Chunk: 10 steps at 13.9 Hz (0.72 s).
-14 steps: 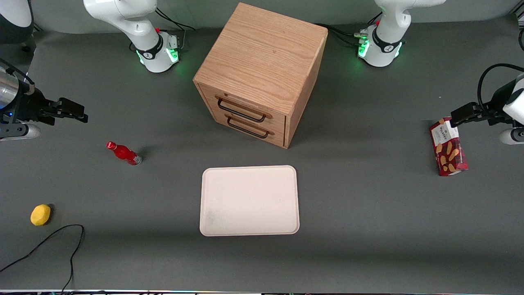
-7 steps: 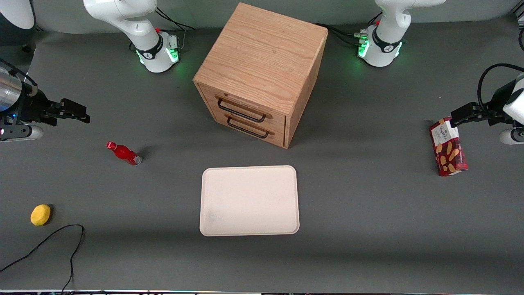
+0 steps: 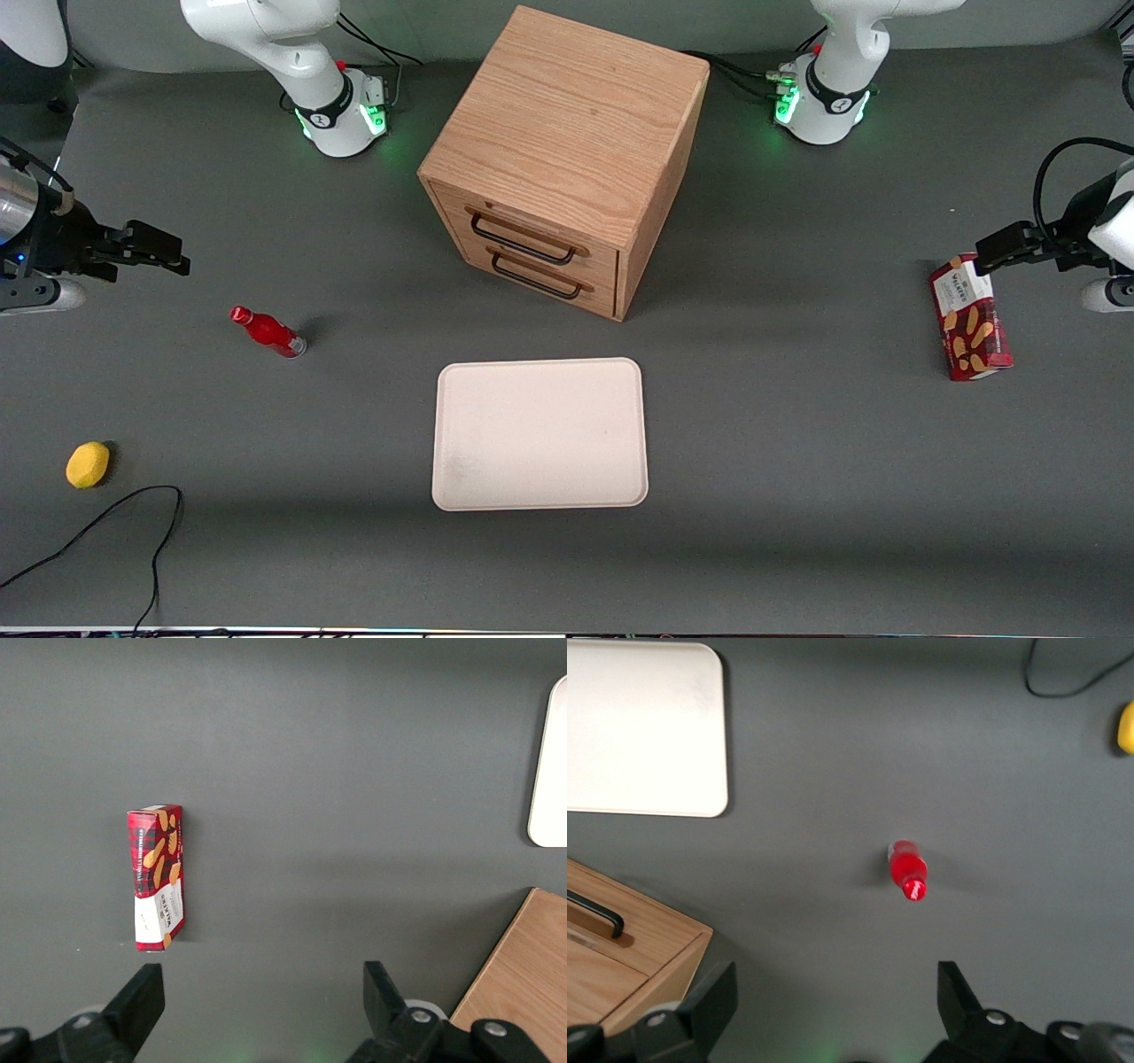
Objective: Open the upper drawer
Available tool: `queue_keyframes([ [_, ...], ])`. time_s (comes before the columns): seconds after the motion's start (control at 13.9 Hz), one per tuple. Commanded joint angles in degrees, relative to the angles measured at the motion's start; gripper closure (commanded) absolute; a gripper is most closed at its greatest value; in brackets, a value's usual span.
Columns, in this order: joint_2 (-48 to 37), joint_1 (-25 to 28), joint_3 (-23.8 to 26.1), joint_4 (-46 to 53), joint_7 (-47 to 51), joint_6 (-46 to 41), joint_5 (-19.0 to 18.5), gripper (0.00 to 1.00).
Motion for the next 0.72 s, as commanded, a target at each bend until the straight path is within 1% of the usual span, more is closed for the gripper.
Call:
queue_keyframes([
  [0.0,2.11,0.56,-0.57,4.08,-1.89,-1.38,2.46,0.00],
  [0.22,2.29,0.56,-0.22,4.61,-1.80,-0.94,2.73,0.00],
  [0.36,3.60,1.08,-0.13,5.57,-1.89,-0.76,4.74,0.00],
  [0.5,5.27,2.57,-0.13,6.71,-1.89,-0.68,5.45,0.00],
  [0.65,7.64,5.64,-0.13,9.07,-3.45,-0.59,5.63,0.00],
])
